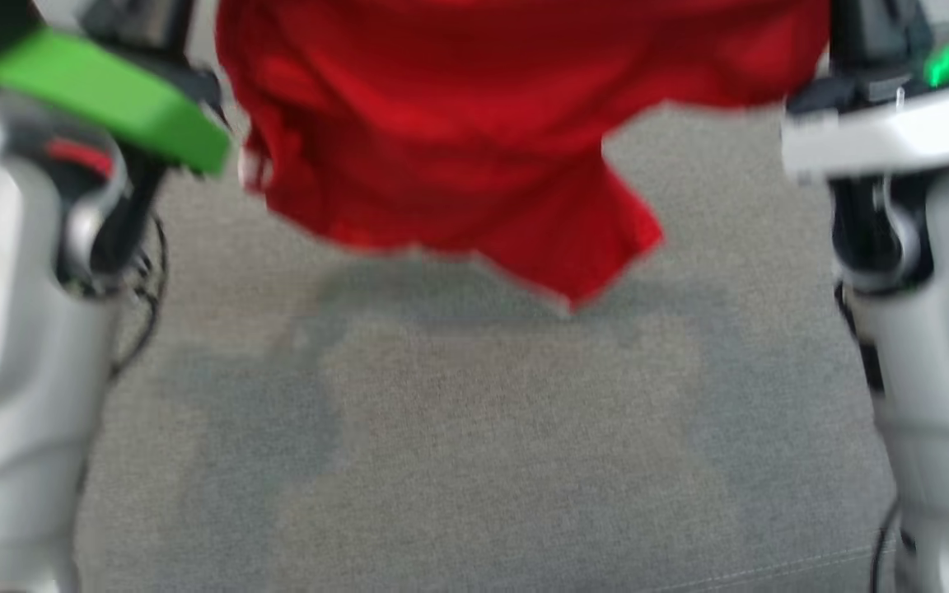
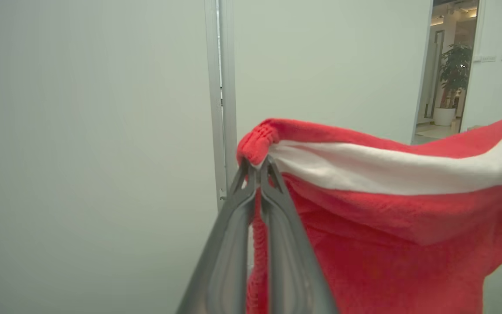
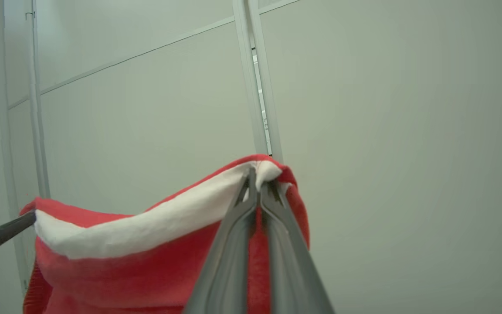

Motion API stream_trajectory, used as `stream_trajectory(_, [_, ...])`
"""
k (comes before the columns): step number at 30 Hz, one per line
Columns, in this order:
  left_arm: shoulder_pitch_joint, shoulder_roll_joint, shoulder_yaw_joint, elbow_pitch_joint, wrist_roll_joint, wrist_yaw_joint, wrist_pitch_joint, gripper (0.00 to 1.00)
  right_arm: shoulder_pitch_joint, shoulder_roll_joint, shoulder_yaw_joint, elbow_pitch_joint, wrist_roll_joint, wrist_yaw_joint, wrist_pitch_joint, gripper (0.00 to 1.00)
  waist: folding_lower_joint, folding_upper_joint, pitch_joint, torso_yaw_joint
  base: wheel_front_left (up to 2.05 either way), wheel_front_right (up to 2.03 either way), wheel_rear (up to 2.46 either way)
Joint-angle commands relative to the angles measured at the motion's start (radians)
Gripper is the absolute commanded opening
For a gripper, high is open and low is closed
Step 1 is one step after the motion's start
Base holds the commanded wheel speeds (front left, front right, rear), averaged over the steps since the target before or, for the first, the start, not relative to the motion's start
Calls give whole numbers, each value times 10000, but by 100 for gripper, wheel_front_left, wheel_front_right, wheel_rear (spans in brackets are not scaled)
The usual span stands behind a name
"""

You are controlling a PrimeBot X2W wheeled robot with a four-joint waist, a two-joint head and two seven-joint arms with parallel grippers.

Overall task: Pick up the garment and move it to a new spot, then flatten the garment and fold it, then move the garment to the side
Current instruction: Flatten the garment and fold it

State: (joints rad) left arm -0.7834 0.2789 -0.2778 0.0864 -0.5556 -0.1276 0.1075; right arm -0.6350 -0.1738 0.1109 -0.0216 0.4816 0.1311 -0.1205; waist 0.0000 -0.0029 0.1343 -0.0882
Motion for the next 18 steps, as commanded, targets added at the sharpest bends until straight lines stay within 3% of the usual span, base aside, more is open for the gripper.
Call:
stream_trajectory(1, [-1145,244,-8,696,-64,-32,84,0,-1433,149,30,867,-284,-7,-361,0,0,29,1591,-411,0,0,0])
stream_trajectory(5, [-3438,581,20,2361,471,-28,-614,0,-4187,724,-302,2832,-1151,-8,-1202,0,0,29,2451,-790,0,0,0])
stream_trajectory(8, [-4765,778,-527,3613,696,-24,-1689,0,-5596,1140,-468,3904,-1724,-10,-1430,0,0,29,3252,-1037,0,0,0])
stream_trajectory(18, [-4304,1207,-1836,5748,-387,-26,-3205,0,-4197,1212,864,4114,-909,-10,-1446,0,0,29,4623,-1021,0,0,0])
